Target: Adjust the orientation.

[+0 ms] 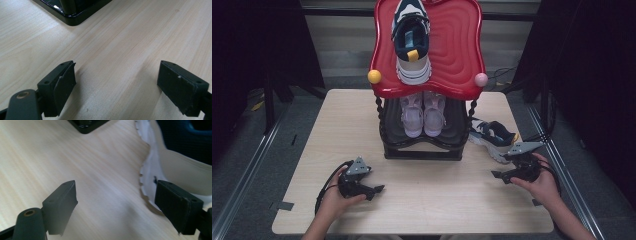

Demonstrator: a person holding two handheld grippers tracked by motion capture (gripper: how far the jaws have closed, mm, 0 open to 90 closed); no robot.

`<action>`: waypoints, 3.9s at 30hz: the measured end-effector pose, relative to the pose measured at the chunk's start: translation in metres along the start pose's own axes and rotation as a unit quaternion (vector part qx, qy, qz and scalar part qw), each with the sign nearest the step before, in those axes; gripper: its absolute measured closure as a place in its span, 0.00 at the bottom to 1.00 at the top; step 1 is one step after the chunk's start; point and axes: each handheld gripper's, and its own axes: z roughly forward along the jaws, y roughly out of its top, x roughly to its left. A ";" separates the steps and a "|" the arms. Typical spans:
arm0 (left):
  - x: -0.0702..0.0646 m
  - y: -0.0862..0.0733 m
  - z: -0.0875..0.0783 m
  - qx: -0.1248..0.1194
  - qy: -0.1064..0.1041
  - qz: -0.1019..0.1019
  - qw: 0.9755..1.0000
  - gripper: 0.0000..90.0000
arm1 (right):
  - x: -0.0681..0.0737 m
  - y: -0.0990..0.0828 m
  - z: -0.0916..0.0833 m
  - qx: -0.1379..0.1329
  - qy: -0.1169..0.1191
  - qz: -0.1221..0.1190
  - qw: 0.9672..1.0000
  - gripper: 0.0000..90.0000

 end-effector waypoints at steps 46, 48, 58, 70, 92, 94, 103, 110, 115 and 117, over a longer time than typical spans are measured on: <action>-0.001 0.001 0.001 0.008 -0.010 0.009 1.000 0.10 | -0.018 0.030 -0.017 -0.030 -0.008 -0.019 0.999 0.28; -0.001 0.001 0.001 0.010 -0.009 0.010 1.000 0.09 | -0.025 0.037 -0.022 -0.042 -0.021 -0.026 0.999 0.28; 0.000 0.001 0.002 0.011 -0.010 0.015 1.000 0.08 | -0.031 0.067 0.003 -0.018 -0.006 -0.079 0.997 0.39; 0.000 0.001 0.002 0.011 -0.010 0.015 1.000 0.08 | 0.001 0.065 -0.012 0.025 0.043 -0.083 0.995 0.81; -0.001 0.001 0.002 0.010 -0.010 0.013 1.000 0.08 | 0.045 0.071 -0.027 0.109 0.102 -0.137 0.979 0.37; -0.001 0.001 0.002 0.010 -0.010 0.013 1.000 0.08 | 0.045 0.072 -0.025 0.126 0.103 -0.147 0.976 0.39; -0.001 0.001 0.002 0.010 -0.010 0.013 1.000 0.08 | 0.046 0.078 -0.022 0.174 0.104 -0.165 0.965 0.52; -0.001 0.001 0.002 0.010 -0.010 0.013 1.000 0.08 | 0.045 0.089 -0.015 0.216 0.105 -0.197 0.951 0.56; -0.001 0.001 0.002 0.010 -0.011 0.012 1.000 0.08 | 0.050 0.098 -0.007 0.251 0.103 -0.201 0.941 0.60; 0.000 0.001 0.002 0.010 -0.010 0.014 1.000 0.08 | 0.051 0.101 -0.005 0.259 0.113 -0.211 0.936 0.63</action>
